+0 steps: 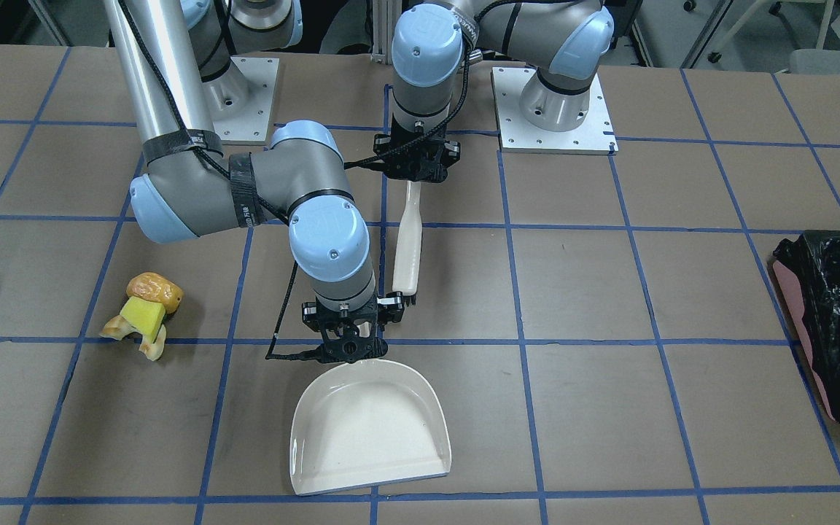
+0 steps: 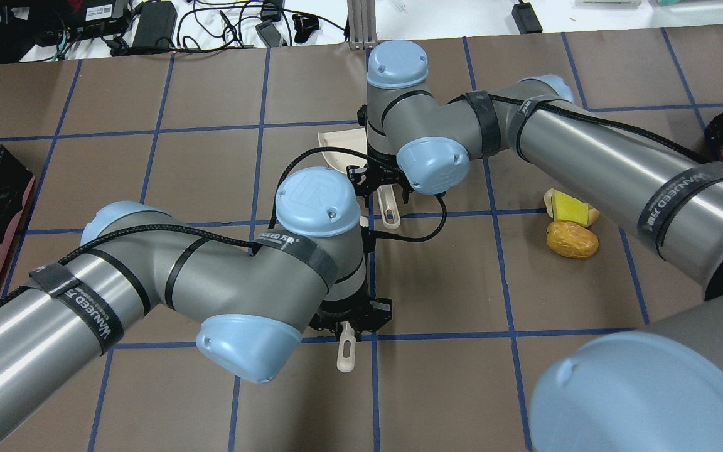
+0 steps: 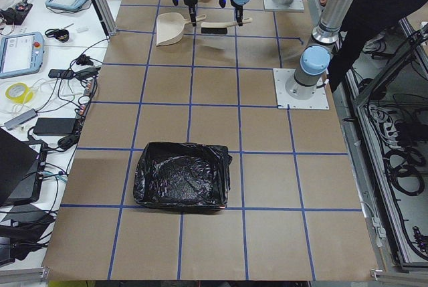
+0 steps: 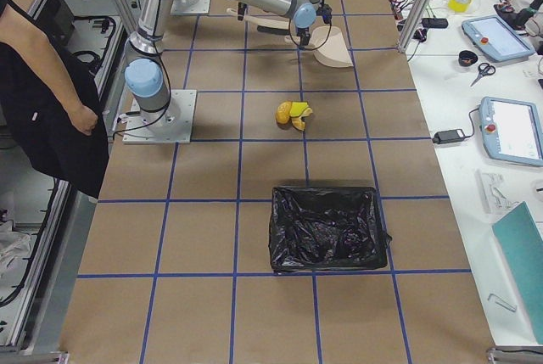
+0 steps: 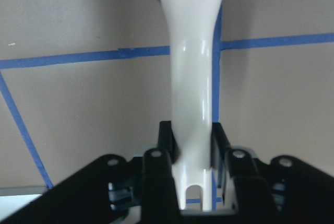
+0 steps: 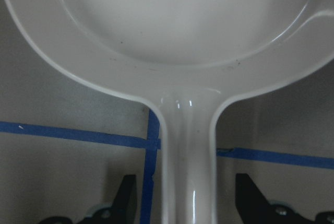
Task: Sweep and dump trash in nearest bin
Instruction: 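Lift the brush with the left gripper while the right carries the dustpan beside the trash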
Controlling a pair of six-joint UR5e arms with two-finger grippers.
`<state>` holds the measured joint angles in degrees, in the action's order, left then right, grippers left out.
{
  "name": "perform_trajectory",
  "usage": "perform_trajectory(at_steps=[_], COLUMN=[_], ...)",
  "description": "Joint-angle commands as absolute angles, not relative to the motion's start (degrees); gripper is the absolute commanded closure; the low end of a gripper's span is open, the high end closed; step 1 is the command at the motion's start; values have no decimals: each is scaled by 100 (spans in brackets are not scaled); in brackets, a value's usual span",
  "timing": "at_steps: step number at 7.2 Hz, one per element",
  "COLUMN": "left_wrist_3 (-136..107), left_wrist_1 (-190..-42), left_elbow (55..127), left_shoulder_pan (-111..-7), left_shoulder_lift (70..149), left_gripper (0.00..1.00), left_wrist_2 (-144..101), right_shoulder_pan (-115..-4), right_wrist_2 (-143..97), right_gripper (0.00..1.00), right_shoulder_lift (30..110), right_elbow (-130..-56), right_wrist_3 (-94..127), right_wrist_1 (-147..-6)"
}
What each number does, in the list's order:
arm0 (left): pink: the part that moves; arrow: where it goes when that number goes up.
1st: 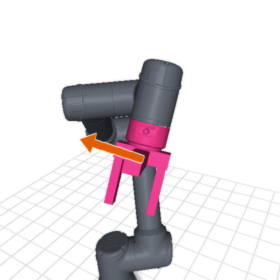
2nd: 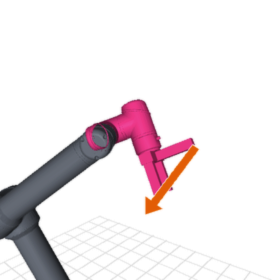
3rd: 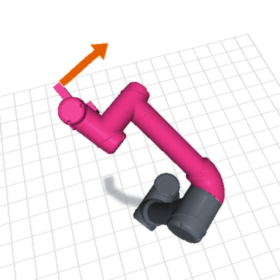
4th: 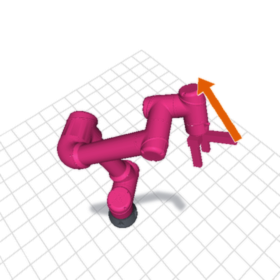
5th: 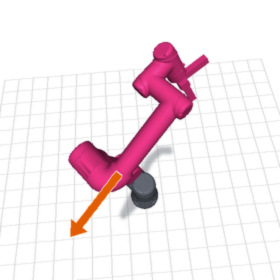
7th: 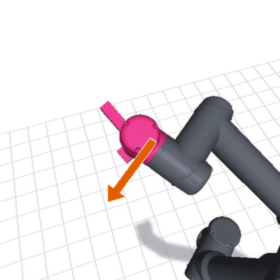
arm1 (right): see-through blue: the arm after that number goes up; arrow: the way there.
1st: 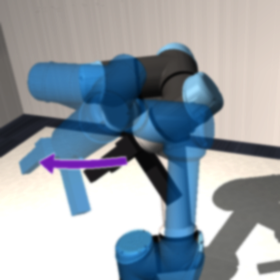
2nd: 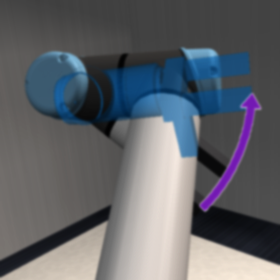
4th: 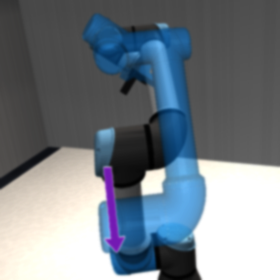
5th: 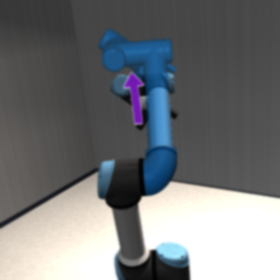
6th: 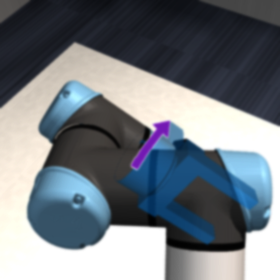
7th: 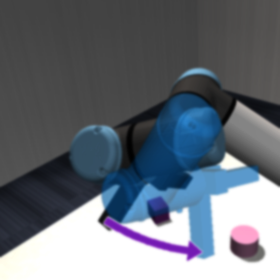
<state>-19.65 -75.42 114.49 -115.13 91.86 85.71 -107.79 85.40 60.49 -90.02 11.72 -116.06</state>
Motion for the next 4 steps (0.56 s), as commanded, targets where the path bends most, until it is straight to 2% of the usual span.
perform_trajectory(at_steps=[1,2,3,4], left_wrist_3=[-1576,-1382,-1067,-715], left_wrist_1=[-7926,-8119,-8243,-8479], left_elbow=[11452,11461,11452,11391], left_shoulder_pan=[-11312,-11085,-10848,-10567], left_shoulder_lift=[9001,8922,8851,8746], left_gripper=[100,100,100,100], left_wrist_2=[8666,8727,8902,8912], right_shoulder_pan=[-10767,-10767,-10767,-10767], right_wrist_2=[8517,8517,8517,8517], right_gripper=[41,43,51,62], right_shoulder_lift=[6082,6091,6091,6091], right_elbow=[-8956,-8965,-8965,-8965], right_wrist_3=[1169,1169,1160,1160], right_wrist_1=[-11532,-11523,-11522,-11522])
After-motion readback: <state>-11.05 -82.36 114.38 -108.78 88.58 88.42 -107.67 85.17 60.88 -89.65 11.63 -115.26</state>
